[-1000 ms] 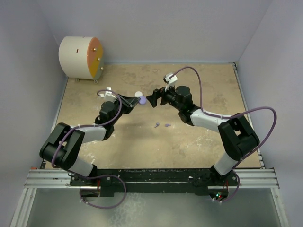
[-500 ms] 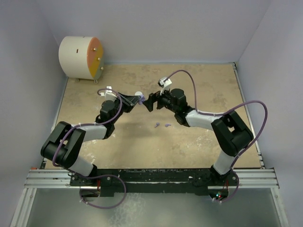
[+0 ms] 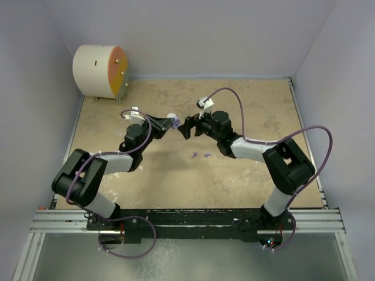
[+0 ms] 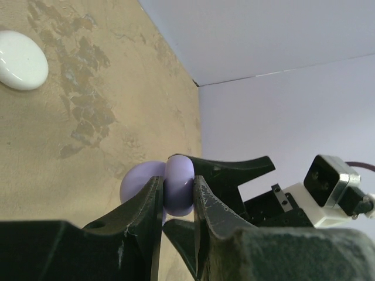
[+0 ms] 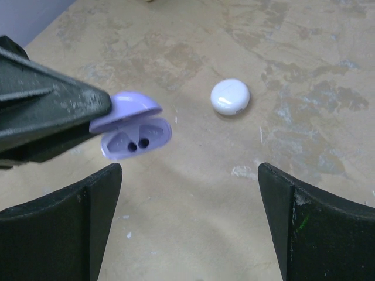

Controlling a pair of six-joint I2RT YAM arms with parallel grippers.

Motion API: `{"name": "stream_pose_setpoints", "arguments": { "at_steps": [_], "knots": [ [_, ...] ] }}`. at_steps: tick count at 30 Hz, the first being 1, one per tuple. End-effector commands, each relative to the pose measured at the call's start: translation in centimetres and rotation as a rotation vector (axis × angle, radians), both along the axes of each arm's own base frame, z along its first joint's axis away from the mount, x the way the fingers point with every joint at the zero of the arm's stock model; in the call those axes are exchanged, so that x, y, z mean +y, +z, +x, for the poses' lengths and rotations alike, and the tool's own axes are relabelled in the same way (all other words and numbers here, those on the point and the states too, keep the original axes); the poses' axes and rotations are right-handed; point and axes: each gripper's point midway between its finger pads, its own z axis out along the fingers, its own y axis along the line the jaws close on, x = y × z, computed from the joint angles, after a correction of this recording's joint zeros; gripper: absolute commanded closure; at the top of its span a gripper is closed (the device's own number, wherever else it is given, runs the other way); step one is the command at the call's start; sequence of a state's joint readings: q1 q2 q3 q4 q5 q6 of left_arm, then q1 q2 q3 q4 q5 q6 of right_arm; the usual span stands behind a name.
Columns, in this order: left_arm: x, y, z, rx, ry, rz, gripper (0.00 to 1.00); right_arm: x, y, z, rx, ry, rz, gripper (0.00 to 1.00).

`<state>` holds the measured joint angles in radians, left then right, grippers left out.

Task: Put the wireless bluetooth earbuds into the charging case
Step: Open the charging case, then pick up the earbud from the center of the board.

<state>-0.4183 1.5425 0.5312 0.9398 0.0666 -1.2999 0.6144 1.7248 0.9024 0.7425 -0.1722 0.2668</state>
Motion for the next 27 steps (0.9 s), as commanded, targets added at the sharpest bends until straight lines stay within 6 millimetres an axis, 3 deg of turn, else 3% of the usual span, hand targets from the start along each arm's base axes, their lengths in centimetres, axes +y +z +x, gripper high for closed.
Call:
{"name": "stream_pose_setpoints", "arguments": {
  "at_steps": [1,7,15,18,27],
  "knots": [
    [1.4,3.5,1.3,-0.061,0.084,-0.067,1.0,-1.9,1.4,-1.2,-0.008,-0.059,0.001,0.0],
    [4.3,4.1,1.7,-0.068,0.196,-0.245,1.0,-4.4,-0.1,-2.0,0.031,-0.146,-0.064,0.02],
    [4.5,4.8,0.2,-0.143,0.11,-0.599,1.0,-4.8,-2.9,-3.3,0.106,-0.18,-0.157,0.09],
    [4.2,3.4,0.2,-0.113,0.11,-0.589,1.0,-4.5,-4.0,-4.0,0.139,-0.181,-0.189,0.12],
    [4.6,3.3,-0.2,-0.113,0.129,-0.566,1.0,-4.4,-5.1,-5.0,0.181,-0.173,-0.201,0.18]
  ]
}}
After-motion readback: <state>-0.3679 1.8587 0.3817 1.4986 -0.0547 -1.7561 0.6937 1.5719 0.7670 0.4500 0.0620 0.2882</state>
